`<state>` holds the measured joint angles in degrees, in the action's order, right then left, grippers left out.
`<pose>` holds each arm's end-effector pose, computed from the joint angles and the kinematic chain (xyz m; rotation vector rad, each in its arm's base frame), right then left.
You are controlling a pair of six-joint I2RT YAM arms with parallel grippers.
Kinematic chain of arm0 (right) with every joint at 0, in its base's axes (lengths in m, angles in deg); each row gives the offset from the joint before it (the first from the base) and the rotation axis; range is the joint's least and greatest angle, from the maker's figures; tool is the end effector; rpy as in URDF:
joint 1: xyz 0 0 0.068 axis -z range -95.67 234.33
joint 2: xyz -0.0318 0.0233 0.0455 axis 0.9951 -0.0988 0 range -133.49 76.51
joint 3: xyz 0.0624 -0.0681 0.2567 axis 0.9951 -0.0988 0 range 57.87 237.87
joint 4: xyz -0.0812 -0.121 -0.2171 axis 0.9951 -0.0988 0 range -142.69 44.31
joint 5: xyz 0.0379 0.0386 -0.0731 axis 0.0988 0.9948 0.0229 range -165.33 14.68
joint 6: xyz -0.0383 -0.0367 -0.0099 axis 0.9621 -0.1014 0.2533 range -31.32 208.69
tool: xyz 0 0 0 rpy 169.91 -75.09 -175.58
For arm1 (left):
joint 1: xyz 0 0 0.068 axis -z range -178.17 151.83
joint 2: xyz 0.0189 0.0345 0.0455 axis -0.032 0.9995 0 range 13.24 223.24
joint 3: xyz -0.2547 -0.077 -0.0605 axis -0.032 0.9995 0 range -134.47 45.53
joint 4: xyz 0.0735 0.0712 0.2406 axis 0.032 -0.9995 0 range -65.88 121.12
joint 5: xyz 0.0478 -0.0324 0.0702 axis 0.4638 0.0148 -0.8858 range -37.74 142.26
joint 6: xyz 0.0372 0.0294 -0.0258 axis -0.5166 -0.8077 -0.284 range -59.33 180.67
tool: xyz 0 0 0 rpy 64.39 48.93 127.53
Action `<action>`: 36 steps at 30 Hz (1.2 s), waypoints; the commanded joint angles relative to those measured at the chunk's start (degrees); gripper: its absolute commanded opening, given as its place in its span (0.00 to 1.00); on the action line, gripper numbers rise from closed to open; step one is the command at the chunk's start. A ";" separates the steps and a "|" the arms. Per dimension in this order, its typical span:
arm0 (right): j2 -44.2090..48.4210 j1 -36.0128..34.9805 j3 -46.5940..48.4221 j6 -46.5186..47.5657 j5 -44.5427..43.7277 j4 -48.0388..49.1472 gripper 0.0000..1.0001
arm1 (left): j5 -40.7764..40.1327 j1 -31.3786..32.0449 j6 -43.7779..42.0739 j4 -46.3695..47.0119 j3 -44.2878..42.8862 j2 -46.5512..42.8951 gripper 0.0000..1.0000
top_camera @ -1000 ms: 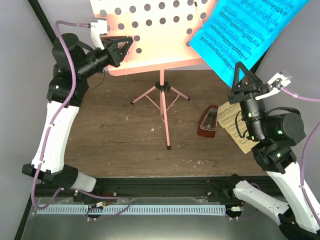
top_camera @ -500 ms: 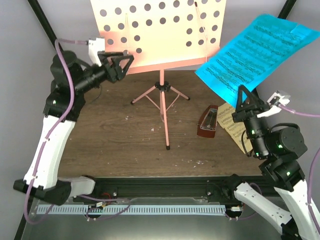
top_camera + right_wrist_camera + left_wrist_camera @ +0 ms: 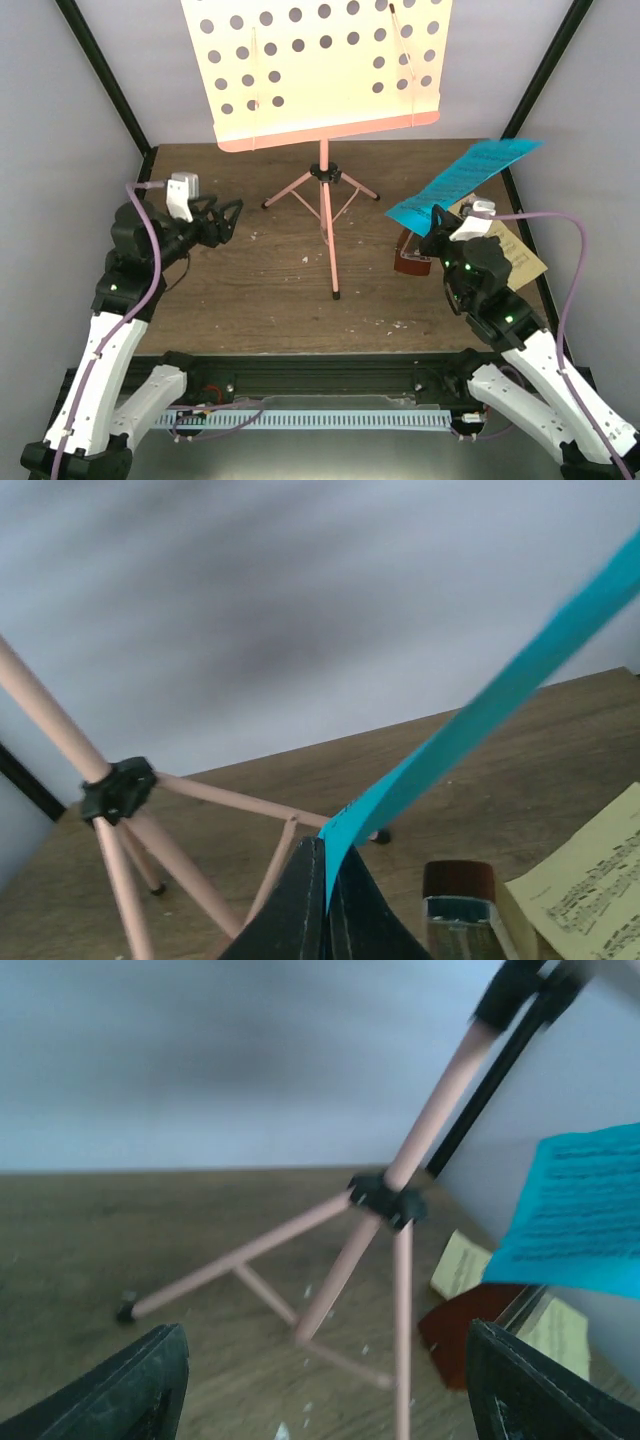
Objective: Pack up the instrument practice props
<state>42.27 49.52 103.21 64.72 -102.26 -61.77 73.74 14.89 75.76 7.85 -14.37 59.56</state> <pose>0.1209 0.0645 0.3589 0.2016 1.6506 0.3917 0.1600 -0.0505 0.4022 0.2496 1.7601 -0.6832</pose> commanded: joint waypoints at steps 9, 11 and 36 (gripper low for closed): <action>-15.55 31.19 3.46 -0.26 30.71 17.53 0.01 | -4.79 -1.80 -4.99 -2.81 9.44 -4.24 0.77; -18.83 35.32 5.91 -1.74 36.56 18.28 0.01 | -5.76 -1.78 -6.06 -2.92 9.70 -4.40 0.77; -24.56 48.06 -8.98 -3.65 40.97 35.83 0.01 | -12.06 -1.76 -10.80 0.99 16.52 -5.10 0.77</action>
<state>19.08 96.58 102.03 64.48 -57.87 -29.31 61.74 13.43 65.92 7.74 1.11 55.43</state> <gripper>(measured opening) 0.008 0.769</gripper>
